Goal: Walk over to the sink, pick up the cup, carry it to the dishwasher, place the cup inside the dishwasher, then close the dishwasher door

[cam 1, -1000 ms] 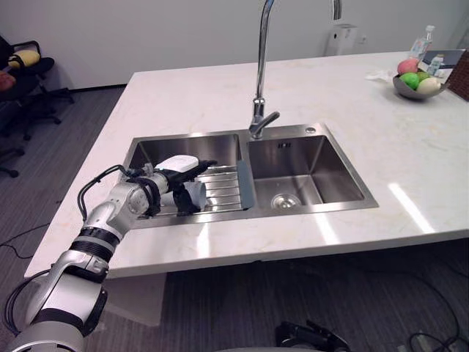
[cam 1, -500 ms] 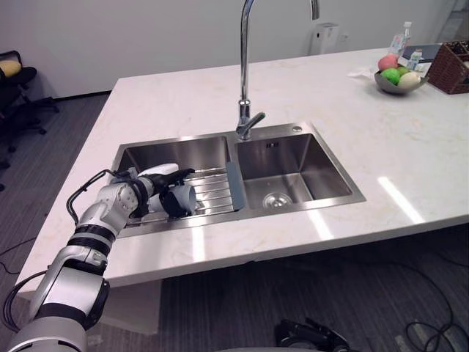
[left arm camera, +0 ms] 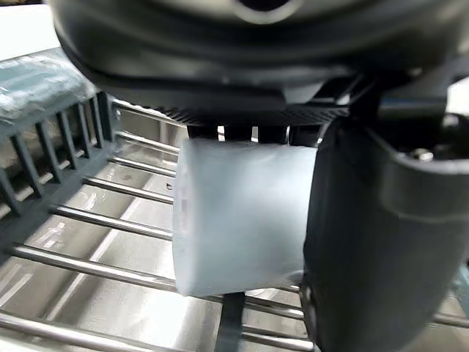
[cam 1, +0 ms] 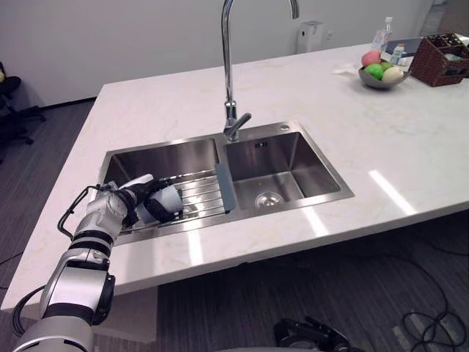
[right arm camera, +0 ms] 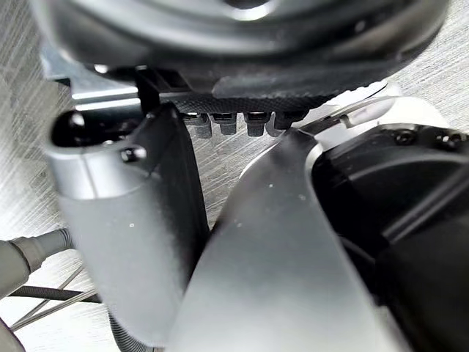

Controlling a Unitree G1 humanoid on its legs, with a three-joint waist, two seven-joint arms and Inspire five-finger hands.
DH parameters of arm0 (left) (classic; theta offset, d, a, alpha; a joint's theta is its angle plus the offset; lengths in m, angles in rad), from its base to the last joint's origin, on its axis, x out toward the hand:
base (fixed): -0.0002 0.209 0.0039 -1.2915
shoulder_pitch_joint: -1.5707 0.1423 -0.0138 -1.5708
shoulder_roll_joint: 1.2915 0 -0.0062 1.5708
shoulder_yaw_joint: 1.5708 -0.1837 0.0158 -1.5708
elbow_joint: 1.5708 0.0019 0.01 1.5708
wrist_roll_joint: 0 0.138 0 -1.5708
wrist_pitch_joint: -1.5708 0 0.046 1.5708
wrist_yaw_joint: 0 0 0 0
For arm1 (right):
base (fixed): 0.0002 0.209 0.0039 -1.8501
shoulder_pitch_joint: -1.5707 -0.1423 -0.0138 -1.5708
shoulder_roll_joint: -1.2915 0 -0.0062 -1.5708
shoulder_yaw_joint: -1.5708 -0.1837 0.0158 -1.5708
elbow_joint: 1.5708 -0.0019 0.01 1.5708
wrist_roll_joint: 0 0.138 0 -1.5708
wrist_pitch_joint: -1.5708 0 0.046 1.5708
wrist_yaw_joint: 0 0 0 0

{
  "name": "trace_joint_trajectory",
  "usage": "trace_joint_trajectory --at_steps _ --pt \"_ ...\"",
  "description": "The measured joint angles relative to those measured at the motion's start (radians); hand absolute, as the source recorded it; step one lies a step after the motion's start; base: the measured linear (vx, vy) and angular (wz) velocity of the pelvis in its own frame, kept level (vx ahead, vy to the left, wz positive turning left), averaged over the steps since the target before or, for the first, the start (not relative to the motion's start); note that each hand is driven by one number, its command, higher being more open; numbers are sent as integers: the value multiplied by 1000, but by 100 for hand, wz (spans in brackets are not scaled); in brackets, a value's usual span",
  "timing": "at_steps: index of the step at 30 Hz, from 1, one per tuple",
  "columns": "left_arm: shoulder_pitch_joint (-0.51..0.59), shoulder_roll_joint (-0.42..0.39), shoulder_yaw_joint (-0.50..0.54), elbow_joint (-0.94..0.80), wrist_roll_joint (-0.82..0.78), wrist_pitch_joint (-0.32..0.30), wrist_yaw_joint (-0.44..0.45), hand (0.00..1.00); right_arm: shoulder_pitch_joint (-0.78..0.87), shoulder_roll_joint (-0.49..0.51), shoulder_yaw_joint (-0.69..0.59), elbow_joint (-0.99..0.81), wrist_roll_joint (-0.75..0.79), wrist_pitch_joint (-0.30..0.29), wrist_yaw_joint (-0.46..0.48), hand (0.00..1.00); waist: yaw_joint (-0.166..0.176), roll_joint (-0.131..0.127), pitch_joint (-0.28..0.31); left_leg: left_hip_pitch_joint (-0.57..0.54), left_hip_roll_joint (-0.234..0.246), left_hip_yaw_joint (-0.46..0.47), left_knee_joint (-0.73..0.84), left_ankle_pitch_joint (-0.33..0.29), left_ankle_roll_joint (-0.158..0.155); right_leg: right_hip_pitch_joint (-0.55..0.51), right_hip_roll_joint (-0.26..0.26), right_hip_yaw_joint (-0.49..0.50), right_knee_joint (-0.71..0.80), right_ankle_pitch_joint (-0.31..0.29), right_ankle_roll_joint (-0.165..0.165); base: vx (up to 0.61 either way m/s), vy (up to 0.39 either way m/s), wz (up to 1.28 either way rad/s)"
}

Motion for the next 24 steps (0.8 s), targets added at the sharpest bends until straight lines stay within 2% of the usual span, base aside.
trace_joint_trajectory --at_steps 5,7,10,14,15,18,21,24 --pt "30 -1 1 -3 -52 -44 61 0 -7 -1 1 6 0 -2 0 100 -1 3 2 -2 0 -1 1 0 0 -1 -1 -1 0 0 0 -6 -3 0" --pt "51 -2 1 -9 -110 -60 90 0 -6 -1 2 6 0 -10 0 100 0 3 2 -7 -1 -6 3 0 0 -2 -2 -5 0 0 0 -34 -16 6" --pt "113 -8 11 -80 -284 -80 165 0 -2 3 3 8 2 -23 -6 100 8 2 3 -24 -1 -30 10 1 2 -3 -10 -27 3 -1 0 -32 -17 19" --pt "186 -51 121 -268 -502 -134 310 0 26 4 4 11 17 -65 -29 100 57 -2 4 -47 -3 -67 17 7 8 0 -16 -62 5 -1 0 -39 -27 28" --pt "223 -75 188 -371 -578 -162 380 0 32 3 5 15 21 -83 -48 100 77 -5 4 -53 -5 -85 17 11 11 4 -19 -81 6 -1 1 -50 -36 34" --pt "318 -164 322 -600 -698 -203 488 0 34 3 6 38 22 -99 -87 100 111 -11 3 -54 -10 -114 17 14 15 20 -27 -107 5 -6 2 -40 -12 30" --pt "453 -265 393 -825 -715 -257 579 0 34 2 5 55 17 -96 -115 100 152 -20 3 -51 -18 -141 17 17 19 40 -38 -131 0 -9 5 -42 0 26" --pt "601 -346 402 -956 -710 -290 647 0 32 0 3 68 -8 -96 -130 100 189 -37 2 -58 -27 -181 18 18 26 58 -51 -166 0 -13 9 -53 8 36"
